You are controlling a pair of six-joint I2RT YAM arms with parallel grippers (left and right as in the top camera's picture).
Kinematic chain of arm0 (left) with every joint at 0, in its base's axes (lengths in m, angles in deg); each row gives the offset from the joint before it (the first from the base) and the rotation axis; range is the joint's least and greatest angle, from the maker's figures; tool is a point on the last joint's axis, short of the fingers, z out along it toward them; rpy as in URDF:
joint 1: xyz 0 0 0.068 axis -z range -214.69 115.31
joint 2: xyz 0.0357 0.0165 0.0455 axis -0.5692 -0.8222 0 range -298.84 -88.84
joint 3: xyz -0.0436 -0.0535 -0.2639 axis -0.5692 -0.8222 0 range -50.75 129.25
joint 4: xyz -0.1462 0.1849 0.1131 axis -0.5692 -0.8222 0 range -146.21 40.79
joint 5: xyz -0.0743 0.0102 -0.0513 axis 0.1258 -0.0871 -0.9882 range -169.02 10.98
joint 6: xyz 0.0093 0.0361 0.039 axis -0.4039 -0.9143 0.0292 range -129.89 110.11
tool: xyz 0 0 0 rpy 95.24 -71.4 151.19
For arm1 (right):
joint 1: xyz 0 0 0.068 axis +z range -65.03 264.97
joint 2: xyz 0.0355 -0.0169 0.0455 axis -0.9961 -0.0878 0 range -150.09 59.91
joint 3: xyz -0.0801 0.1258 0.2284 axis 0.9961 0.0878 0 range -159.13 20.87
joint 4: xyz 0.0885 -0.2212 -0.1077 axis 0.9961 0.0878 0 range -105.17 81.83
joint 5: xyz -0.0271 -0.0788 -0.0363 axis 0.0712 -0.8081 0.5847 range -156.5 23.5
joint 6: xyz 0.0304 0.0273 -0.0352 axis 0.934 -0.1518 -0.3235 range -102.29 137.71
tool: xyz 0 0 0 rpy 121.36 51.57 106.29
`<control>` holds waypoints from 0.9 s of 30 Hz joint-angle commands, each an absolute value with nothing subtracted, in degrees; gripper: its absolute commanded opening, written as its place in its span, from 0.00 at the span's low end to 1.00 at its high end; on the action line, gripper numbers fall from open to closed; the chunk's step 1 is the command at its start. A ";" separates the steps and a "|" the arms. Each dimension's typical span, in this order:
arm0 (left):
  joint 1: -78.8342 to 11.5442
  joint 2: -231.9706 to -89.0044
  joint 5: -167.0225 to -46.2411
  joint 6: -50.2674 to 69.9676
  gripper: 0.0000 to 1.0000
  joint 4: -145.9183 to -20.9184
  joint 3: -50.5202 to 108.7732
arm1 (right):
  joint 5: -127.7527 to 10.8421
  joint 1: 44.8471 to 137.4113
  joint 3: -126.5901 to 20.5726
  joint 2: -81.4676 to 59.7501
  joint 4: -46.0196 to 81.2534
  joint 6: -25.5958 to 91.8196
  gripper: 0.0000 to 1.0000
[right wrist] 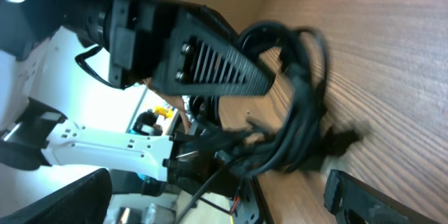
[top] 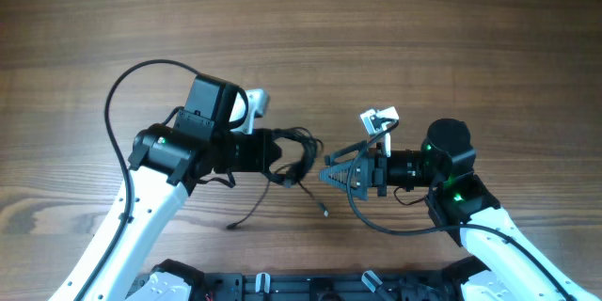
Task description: Untangle cables
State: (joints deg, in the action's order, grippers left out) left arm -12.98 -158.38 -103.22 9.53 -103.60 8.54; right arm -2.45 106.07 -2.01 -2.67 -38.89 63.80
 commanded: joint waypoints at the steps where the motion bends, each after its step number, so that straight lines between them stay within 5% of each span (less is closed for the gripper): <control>1: -13.22 -158.62 -93.32 24.09 0.04 -102.88 9.26 | -4.13 106.18 -2.90 -2.89 -38.22 69.22 1.00; 3: -12.78 -158.62 -94.33 23.98 0.04 -101.94 9.26 | -4.65 106.94 -2.90 -2.89 -38.28 70.73 0.99; 14: -5.70 -158.62 -91.53 14.30 0.04 -96.98 9.26 | -18.45 117.83 -2.90 -2.89 -38.22 76.91 0.61; 27: -1.72 -158.62 -89.82 14.34 0.04 -96.08 9.26 | -19.98 118.46 -2.90 -2.89 -38.48 85.50 0.28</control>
State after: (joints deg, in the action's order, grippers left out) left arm -3.69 -158.40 -90.33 15.67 -97.02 8.54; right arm -18.23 118.20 -2.01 -2.67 -38.19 83.14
